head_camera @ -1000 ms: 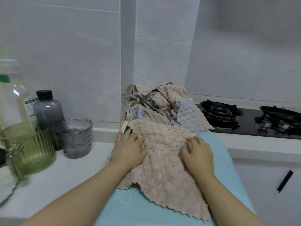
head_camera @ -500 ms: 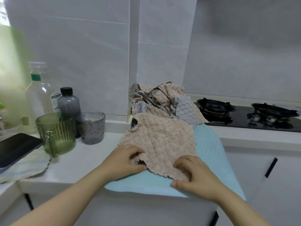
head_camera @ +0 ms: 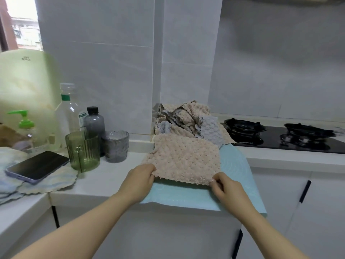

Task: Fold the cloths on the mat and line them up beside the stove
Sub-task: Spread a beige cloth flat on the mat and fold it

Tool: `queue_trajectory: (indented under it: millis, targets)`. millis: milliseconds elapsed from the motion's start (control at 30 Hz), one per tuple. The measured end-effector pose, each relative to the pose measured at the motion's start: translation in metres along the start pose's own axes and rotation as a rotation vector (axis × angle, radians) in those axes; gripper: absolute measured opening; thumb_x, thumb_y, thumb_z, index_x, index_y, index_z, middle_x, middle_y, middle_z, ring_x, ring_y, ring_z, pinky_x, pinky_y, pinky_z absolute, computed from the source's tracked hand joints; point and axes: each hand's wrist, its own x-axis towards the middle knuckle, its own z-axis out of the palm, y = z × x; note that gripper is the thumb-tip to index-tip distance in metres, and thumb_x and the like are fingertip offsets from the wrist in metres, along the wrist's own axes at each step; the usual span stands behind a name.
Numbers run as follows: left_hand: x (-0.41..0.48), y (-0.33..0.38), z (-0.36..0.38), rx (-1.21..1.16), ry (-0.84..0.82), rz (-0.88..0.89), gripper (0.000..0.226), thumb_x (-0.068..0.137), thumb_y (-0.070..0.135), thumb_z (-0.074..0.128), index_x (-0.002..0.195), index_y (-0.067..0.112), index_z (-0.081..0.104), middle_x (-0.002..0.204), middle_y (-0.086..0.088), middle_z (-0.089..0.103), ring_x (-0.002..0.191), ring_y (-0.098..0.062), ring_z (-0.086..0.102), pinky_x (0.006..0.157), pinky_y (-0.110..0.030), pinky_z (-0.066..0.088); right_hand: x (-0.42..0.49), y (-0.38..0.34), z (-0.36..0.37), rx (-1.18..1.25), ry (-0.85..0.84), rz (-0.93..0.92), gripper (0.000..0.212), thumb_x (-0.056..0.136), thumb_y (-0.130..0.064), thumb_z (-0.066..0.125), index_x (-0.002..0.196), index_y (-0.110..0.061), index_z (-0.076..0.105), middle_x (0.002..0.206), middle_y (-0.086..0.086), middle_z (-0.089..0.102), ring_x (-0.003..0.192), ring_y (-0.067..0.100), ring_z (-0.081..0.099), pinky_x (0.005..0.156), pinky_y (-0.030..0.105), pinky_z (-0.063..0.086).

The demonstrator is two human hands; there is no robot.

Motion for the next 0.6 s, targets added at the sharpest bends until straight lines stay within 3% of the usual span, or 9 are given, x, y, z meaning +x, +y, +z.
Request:
queue_trajectory:
  millis: [200, 300, 400, 500, 533, 600]
  targets:
    - [-0.004, 0.001, -0.023, -0.066, -0.139, 0.074, 0.014, 0.087, 0.022, 0.055, 0.099, 0.018, 0.062, 0.086, 0.003, 0.060, 0.080, -0.014, 0.050, 0.064, -0.024, 0.035, -0.011, 0.010, -0.030, -0.253, -0.101, -0.192, 0.017, 0.094, -0.024, 0.052, 0.107, -0.016, 0.057, 0.086, -0.009, 0.056, 0.079, 0.010, 0.051, 0.069, 0.020, 0.038]
    - [-0.002, -0.001, -0.037, -0.059, -0.248, 0.091, 0.010, 0.080, 0.033, 0.067, 0.085, 0.027, 0.061, 0.076, 0.012, 0.058, 0.071, -0.006, 0.050, 0.059, -0.015, 0.034, -0.009, 0.011, -0.035, -0.347, -0.203, -0.184, 0.022, 0.092, -0.014, 0.047, 0.112, -0.021, 0.054, 0.090, -0.010, 0.049, 0.081, 0.009, 0.043, 0.063, 0.016, 0.033]
    - [0.001, 0.001, -0.051, -0.077, -0.338, 0.111, 0.018, 0.073, 0.035, 0.075, 0.081, 0.031, 0.060, 0.074, 0.019, 0.057, 0.068, 0.003, 0.049, 0.058, -0.010, 0.035, -0.010, 0.013, -0.038, -0.294, -0.276, -0.114, 0.026, 0.084, -0.007, 0.049, 0.097, -0.030, 0.055, 0.083, -0.013, 0.050, 0.078, 0.008, 0.046, 0.063, 0.013, 0.036]
    - [-0.009, 0.012, -0.074, -0.146, -0.354, 0.094, 0.026, 0.069, 0.032, 0.080, 0.084, 0.035, 0.059, 0.090, 0.012, 0.062, 0.082, 0.000, 0.052, 0.073, -0.013, 0.040, -0.027, 0.008, -0.060, -0.120, -0.252, -0.061, 0.035, 0.080, -0.005, 0.054, 0.072, -0.038, 0.051, 0.077, -0.015, 0.059, 0.074, 0.000, 0.054, 0.066, 0.012, 0.040]
    - [-0.008, 0.013, -0.079, -0.183, -0.365, 0.071, 0.028, 0.069, 0.029, 0.081, 0.084, 0.036, 0.059, 0.093, 0.010, 0.062, 0.085, -0.003, 0.053, 0.077, -0.016, 0.041, -0.027, 0.009, -0.064, -0.044, -0.250, -0.027, 0.033, 0.080, -0.004, 0.056, 0.069, -0.036, 0.055, 0.072, -0.014, 0.060, 0.069, -0.003, 0.053, 0.063, 0.011, 0.039]
    - [-0.006, 0.015, -0.089, -0.277, -0.394, 0.019, 0.030, 0.070, 0.021, 0.081, 0.087, 0.035, 0.060, 0.088, 0.010, 0.058, 0.080, -0.003, 0.051, 0.070, -0.013, 0.042, -0.027, 0.004, -0.073, 0.107, -0.317, 0.056, 0.023, 0.076, -0.005, 0.062, 0.064, -0.025, 0.062, 0.062, -0.010, 0.056, 0.055, -0.002, 0.046, 0.054, 0.010, 0.035]
